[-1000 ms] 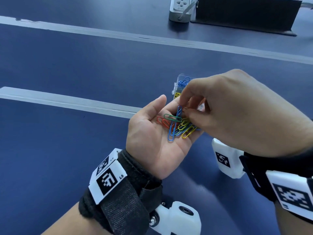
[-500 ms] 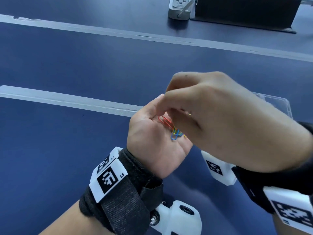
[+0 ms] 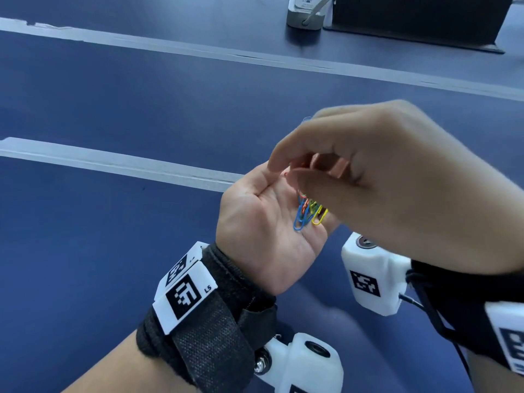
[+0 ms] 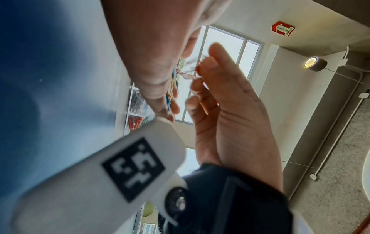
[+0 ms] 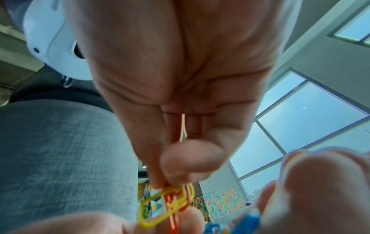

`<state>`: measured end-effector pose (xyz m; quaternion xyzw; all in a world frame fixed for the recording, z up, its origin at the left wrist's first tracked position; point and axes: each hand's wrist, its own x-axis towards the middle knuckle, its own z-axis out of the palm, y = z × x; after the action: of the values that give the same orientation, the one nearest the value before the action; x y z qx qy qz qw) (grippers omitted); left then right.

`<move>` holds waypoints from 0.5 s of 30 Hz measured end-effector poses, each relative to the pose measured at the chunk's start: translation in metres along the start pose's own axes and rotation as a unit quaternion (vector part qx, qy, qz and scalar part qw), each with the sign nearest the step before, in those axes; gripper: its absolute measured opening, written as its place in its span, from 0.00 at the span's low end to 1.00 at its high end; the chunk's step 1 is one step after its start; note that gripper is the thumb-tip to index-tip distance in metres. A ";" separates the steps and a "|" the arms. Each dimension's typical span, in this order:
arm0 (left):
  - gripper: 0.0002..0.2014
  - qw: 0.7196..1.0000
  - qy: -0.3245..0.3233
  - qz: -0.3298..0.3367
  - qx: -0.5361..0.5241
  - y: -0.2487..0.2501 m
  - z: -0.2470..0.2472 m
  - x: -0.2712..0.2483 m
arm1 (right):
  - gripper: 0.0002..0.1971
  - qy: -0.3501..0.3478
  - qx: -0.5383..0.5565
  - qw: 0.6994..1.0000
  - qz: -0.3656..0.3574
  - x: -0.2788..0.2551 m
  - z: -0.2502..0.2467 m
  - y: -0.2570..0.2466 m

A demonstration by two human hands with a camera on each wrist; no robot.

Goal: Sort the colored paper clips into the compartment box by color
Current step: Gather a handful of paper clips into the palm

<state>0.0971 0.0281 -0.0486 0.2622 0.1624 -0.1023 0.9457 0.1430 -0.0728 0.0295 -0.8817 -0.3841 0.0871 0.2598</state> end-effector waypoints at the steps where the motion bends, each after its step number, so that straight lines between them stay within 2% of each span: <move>1: 0.19 0.996 -0.034 -0.024 -0.076 -0.001 -0.003 0.002 | 0.12 0.005 0.016 1.000 0.011 0.000 -0.001 0.002; 3: 0.21 0.988 -0.063 -0.041 -0.133 0.001 0.003 0.001 | 0.12 0.022 0.076 0.996 0.034 0.000 -0.003 0.005; 5: 0.18 0.989 -0.050 -0.042 -0.132 -0.001 0.002 0.002 | 0.11 0.030 0.123 0.991 0.048 -0.001 -0.004 0.004; 13: 0.18 0.990 -0.064 -0.037 -0.118 0.000 0.000 0.001 | 0.12 0.006 0.095 0.994 0.046 -0.001 -0.005 -0.001; 15: 0.18 0.990 -0.061 -0.038 -0.124 0.000 -0.001 0.002 | 0.15 0.003 0.112 0.993 0.045 -0.002 -0.005 0.001</move>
<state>0.0990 0.0279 -0.0504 0.1297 0.1256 -0.1332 0.9745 0.1441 -0.0764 0.0337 -0.8637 -0.3310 0.1389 0.3537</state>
